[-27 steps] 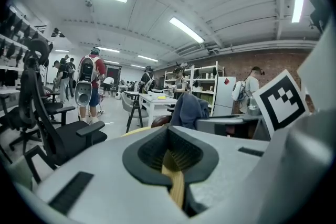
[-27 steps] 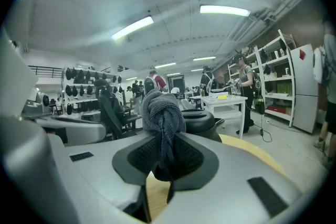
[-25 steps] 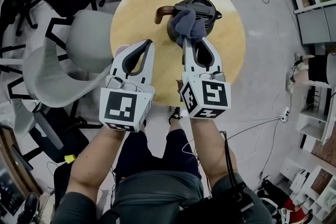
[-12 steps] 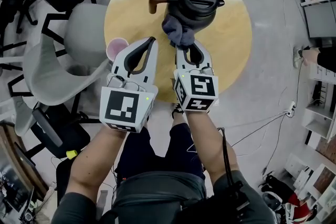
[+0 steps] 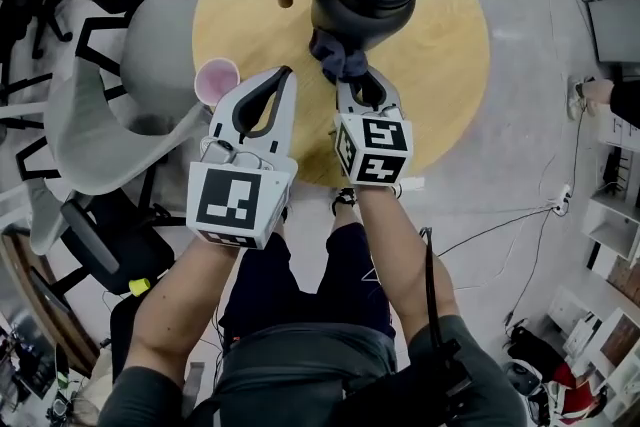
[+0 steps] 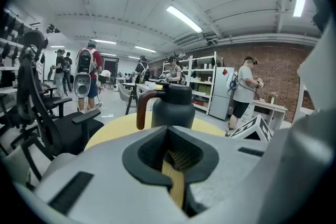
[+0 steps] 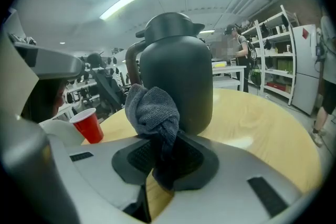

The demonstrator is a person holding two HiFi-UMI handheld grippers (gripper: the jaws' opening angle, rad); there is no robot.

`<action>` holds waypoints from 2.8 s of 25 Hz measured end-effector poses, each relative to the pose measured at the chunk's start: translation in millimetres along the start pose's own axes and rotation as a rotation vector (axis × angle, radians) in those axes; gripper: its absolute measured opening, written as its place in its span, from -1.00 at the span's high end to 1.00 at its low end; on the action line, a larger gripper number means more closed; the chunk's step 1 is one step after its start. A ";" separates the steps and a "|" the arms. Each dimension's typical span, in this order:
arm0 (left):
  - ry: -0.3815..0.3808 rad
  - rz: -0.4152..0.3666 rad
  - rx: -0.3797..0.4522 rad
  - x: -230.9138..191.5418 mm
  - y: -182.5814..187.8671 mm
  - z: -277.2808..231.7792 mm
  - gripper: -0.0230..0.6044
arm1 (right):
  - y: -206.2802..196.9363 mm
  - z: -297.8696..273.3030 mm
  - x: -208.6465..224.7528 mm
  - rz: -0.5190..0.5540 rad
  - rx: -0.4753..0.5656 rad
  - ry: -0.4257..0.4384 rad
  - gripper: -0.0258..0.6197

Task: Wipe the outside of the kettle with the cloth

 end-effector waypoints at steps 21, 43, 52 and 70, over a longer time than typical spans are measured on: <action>0.035 0.000 0.052 42.5 62.0 9.7 0.90 | 121.6 115.1 31.7 0.150 0.280 0.089 0.65; 0.116 0.067 -0.019 53.3 21.0 -48.2 0.90 | 37.1 32.8 79.3 0.159 0.165 0.167 0.65; 0.131 0.065 -0.039 55.3 14.2 -52.5 0.90 | 14.4 3.4 90.5 0.137 0.024 0.170 0.65; 0.185 0.050 -0.023 72.7 68.4 -20.0 0.90 | 128.7 91.0 99.0 0.215 0.171 0.279 0.65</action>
Point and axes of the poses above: the fingertips, and each gripper's own axes: z backward along the fingers, x to its right, y out of its top, the point moved 7 cm from there along z, backward along the fingers, and after that the axes turned 10 degrees about -x, right-handed, at the moved point
